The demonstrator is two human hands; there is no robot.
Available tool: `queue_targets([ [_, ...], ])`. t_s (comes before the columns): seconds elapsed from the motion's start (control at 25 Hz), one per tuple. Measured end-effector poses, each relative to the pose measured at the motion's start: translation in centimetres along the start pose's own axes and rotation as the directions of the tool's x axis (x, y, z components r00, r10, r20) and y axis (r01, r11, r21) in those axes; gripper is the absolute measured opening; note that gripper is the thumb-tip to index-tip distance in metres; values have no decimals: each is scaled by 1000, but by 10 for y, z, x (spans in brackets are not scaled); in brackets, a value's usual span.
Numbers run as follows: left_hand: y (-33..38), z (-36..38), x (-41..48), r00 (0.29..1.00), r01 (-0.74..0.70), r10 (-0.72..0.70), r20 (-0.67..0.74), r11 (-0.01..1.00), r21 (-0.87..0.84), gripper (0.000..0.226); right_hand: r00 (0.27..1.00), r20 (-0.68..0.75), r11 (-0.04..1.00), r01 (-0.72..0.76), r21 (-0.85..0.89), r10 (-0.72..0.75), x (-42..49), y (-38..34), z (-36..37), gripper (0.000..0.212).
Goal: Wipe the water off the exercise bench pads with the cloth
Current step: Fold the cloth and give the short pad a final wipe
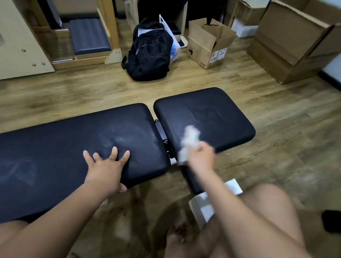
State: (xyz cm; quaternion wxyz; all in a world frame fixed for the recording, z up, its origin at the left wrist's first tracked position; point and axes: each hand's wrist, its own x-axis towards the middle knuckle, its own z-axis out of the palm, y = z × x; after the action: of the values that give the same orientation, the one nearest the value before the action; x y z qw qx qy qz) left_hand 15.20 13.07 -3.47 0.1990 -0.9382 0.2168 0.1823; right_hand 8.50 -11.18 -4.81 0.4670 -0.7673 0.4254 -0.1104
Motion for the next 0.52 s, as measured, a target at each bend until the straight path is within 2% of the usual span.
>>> queue_targets([
  [0.08, 0, -3, -1, 999, 12, -10, 49, 999, -38, 96, 952, 292, 996, 90, 8, -89, -78, -27, 44, 12],
  [0.16, -5, -8, -6, 995, 10, 4, 102, 991, -131, 75, 903, 415, 989, 58, 139, -111, -117, -44, 49, 15],
  [0.24, -13, -17, -15, 996, 0, 35, 81, 921, -390, 58, 888, 454, 928, -103, 358, -77, -117, -51, 21, 20],
  [0.28, -14, -22, -22, 999, -38, 49, 4, 827, -561, 48, 877, 479, 849, -229, 476, -33, -112, -51, 3, 22],
  [0.32, -9, -29, -33, 995, -97, 57, -79, 675, -732, 41, 838, 545, 727, -372, 577, -3, -107, -52, -14, 24],
  [0.36, 0, -38, -47, 990, -143, 65, -127, 458, -877, 41, 791, 612, 612, -487, 623, 6, -102, -50, -29, 26],
  [0.4, 13, -48, -61, 989, -129, 94, -113, 188, -974, 45, 763, 646, 537, -549, 640, 10, -98, -50, -42, 27],
  [0.44, 28, -61, -75, 986, -54, 150, -69, -105, -993, 50, 743, 669, 508, -582, 635, 14, -96, -50, -52, 31],
  [0.48, 39, -71, -86, 979, 29, 200, -39, -327, -944, 53, 724, 690, 501, -598, 626, 1, -96, -51, -60, 42],
  [0.52, 49, -81, -94, 974, 50, 219, -60, -465, -884, 56, 713, 701, 497, -600, 627, -25, -98, -52, -67, 55],
])
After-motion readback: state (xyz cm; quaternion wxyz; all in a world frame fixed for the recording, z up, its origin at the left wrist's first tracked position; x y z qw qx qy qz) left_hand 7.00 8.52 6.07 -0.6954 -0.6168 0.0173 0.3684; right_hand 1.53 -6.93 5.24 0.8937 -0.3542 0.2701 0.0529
